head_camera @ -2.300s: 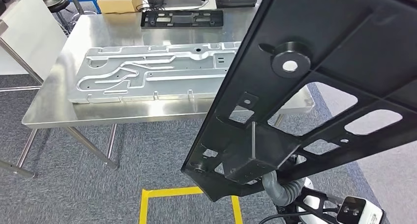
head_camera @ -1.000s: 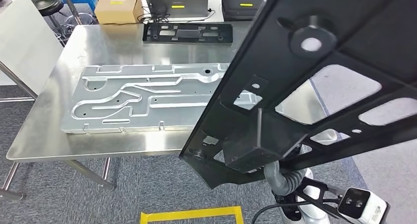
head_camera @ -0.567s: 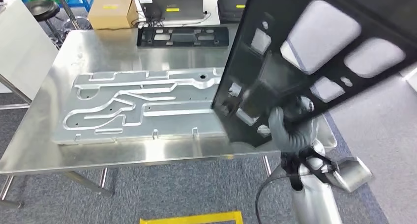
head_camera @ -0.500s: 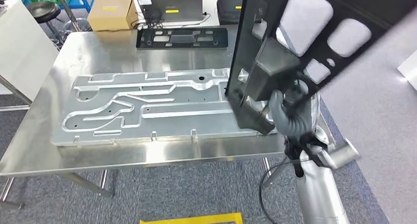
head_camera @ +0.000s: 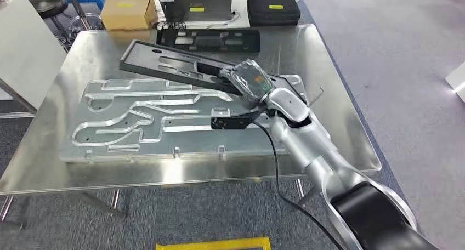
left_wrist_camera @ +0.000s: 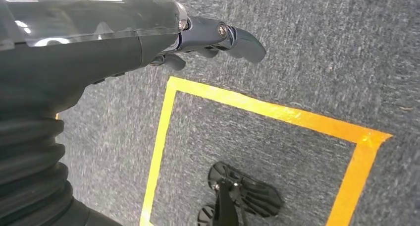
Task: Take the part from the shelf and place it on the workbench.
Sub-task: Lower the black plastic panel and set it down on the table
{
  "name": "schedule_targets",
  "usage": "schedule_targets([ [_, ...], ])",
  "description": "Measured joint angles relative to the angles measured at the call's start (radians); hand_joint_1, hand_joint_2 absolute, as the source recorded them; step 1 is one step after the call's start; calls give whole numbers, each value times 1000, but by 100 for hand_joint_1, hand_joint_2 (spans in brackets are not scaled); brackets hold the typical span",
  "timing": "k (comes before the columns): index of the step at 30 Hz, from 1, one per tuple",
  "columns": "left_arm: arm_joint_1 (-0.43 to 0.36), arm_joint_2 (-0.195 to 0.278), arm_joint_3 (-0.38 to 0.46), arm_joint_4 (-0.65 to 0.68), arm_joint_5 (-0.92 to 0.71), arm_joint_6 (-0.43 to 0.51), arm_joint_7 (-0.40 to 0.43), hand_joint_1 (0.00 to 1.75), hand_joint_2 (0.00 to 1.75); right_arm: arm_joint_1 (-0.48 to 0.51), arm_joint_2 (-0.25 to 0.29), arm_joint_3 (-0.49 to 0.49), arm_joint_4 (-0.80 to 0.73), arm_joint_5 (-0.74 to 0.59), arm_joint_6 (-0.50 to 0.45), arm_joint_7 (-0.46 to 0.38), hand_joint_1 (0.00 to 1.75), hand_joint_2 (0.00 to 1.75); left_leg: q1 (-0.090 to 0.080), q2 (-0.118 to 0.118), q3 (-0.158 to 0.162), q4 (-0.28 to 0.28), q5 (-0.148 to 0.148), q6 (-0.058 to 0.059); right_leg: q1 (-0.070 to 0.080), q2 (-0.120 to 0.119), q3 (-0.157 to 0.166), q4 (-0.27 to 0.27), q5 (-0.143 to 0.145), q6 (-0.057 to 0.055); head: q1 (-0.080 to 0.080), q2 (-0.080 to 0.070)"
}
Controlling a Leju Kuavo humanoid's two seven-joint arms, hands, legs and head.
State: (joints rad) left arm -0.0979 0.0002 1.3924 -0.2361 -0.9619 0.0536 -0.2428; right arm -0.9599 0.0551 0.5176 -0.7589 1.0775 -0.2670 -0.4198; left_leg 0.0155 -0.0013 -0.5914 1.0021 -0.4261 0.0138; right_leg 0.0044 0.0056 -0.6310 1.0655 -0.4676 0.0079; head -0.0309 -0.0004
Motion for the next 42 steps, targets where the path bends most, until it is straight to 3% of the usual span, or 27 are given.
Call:
schedule_targets([
  [3, -2, 1, 0, 0, 0, -9, -2, 0, 175, -29, 28, 55, 94, 29, 21, 10, 171, 175, 1, -2, 4, -1, -4, 5, -10, -1, -96, 184, -71, 13, 0, 0],
  [4, -2, 1, 0, 0, 0, -15, -4, 0, 175, -30, 34, 71, 123, 36, 28, 13, 171, 175, 1, -3, 6, -1, -7, 5, -13, -1, -120, 220, -71, 16, 0, 0],
  [5, -1, 1, 0, 0, 0, -21, -7, 0, 175, -30, 39, 85, 151, 40, 33, 16, 171, 175, 1, -5, 10, 0, -10, 5, -15, -1, -127, 219, -52, 16, 0, 0],
  [7, 0, 1, 0, 0, 0, -34, -14, 0, 175, -30, 45, 108, 200, 46, 37, 21, 171, 175, 1, -8, 20, 2, -19, 1, -17, -2, -88, 113, 24, 11, 0, 0],
  [9, 1, 1, 0, 0, 0, -43, -25, 0, 175, -34, 46, 124, 235, 54, 36, 29, 171, 175, -3, -10, 26, 4, -28, -8, -11, -4, -35, -2, 71, 1, 0, 0],
  [11, 1, 1, 0, 0, 0, -50, -37, 0, 175, -34, 46, 139, 267, 61, 33, 42, 171, 175, -6, -8, 28, 4, -34, -18, -5, -4, -18, -41, 69, -8, 0, 0],
  [14, 2, 2, 0, 0, -1, -60, -52, 0, 175, -25, 42, 151, 303, 64, 20, 52, 171, 175, -3, -4, 26, 17, -51, -33, -9, -1, -9, -56, 67, -22, 0, 0],
  [15, 3, 3, 0, 0, -1, -64, -57, 0, 175, -22, 40, 152, 312, 63, 11, 53, 171, 175, -1, -3, 12, 50, -71, -37, -11, 0, -4, -60, 67, -28, 0, 0],
  [17, 5, 4, 0, 0, -1, -71, -69, 0, 175, -14, 35, 154, 329, 61, -10, 55, 171, 175, 1, -3, -46, 170, -127, -43, -11, -1, 2, -64, 64, -36, 0, 0],
  [19, 9, 5, 0, 0, -1, -75, -78, 0, 175, 3, 29, 156, 343, 60, -30, 57, 86, 87, 2, -3, -105, 275, -155, -47, -10, 0, 6, -63, 62, -38, 0, 0],
  [20, 11, 5, 0, 0, -1, -76, -82, 0, 175, 11, 25, 156, 348, 60, -40, 57, 43, 44, 3, -3, -114, 281, -142, -49, -9, 0, 7, -63, 60, -38, 0, 0],
  [21, 14, 5, -1, 0, -1, -75, -86, 0, 175, 18, 22, 157, 352, 60, -49, 56, 0, 0, 4, -3, -102, 246, -112, -49, -10, 2, 9, -61, 58, -36, 0, 0],
  [23, 16, 6, -1, 0, -1, -71, -94, 0, 175, 25, 17, 157, 358, 59, -67, 53, 0, 0, 7, -3, -45, 116, -43, -47, -9, 5, 13, -56, 52, -29, 0, 0],
  [24, 16, 6, -2, 0, -2, -68, -97, 0, 175, 27, 14, 157, 360, 59, -74, 51, 0, 0, 6, -3, -20, 62, -23, -43, -7, 6, 13, -52, 50, -24, 0, 0],
  [26, 16, 6, -4, 0, -4, -63, -103, 0, 175, 32, 8, 157, 364, 58, -87, 46, 0, 0, 3, -5, -2, 20, -17, -32, -4, 8, 10, -48, 49, -13, 0, 0],
  [28, 17, 6, -7, 0, -8, -59, -109, 0, 87, 36, 4, 157, 365, 58, -98, 40, 0, 0, 3, -4, -2, 16, -12, -18, -5, 8, 9, -48, 49, -2, 0, 0],
  [30, 17, 6, -12, 0, -10, -55, -114, 0, 0, 38, -2, 156, 366, 58, -111, 34, 0, 0, 4, -3, -2, 11, -6, -5, -8, 5, -7, -11, 21, 9, 0, 0],
  [33, 16, 6, -20, 0, -12, -51, -117, 0, 0, 45, -8, 154, 366, 58, -132, 25, 0, 0, 4, -2, -4, 9, -3, 3, -11, 2, -89, 170, -72, 19, 0, 0],
  [34, 16, 6, -21, 0, -12, -50, -117, 0, 0, 49, -9, 154, 366, 59, -142, 23, 0, 0, 3, -2, -4, 10, -3, 4, -11, 1, -112, 218, -87, 20, 0, 0],
  [35, 16, 6, -22, 0, -13, -49, -117, 0, 0, 52, -10, 153, 366, 61, -155, 22, 0, 0, 3, -2, -4, 11, -4, 4, -11, 1, -119, 233, -83, 19, 0, 0],
  [36, 16, 6, -23, 0, -14, -48, -117, 0, 0, 55, -10, 153, 365, 63, -171, 23, 0, 0, 3, -3, -4, 12, -4, 3, -11, 0, -106, 209, -62, 17, 0, 0],
  [39, 15, 5, -24, 0, -15, -44, -118, 0, 0, 55, -11, 144, 347, 71, -238, 23, 0, 0, 0, -4, -4, 14, -6, -2, -6, 0, -8, 14, 23, 0, 0, 0],
  [40, 15, 5, -24, 0, -15, -44, -118, 0, 0, 55, -12, 140, 336, 75, -263, 23, 0, 0, -1, -4, -4, 14, -7, -6, -3, -1, 13, -29, 35, -5, 0, 0],
  [42, 15, 4, -24, 0, -15, -43, -118, 0, 0, 60, -14, 134, 306, 85, -304, 26, 0, 0, -2, -4, -4, 12, -6, -16, 2, 0, 21, -49, 37, -12, 0, 0],
])
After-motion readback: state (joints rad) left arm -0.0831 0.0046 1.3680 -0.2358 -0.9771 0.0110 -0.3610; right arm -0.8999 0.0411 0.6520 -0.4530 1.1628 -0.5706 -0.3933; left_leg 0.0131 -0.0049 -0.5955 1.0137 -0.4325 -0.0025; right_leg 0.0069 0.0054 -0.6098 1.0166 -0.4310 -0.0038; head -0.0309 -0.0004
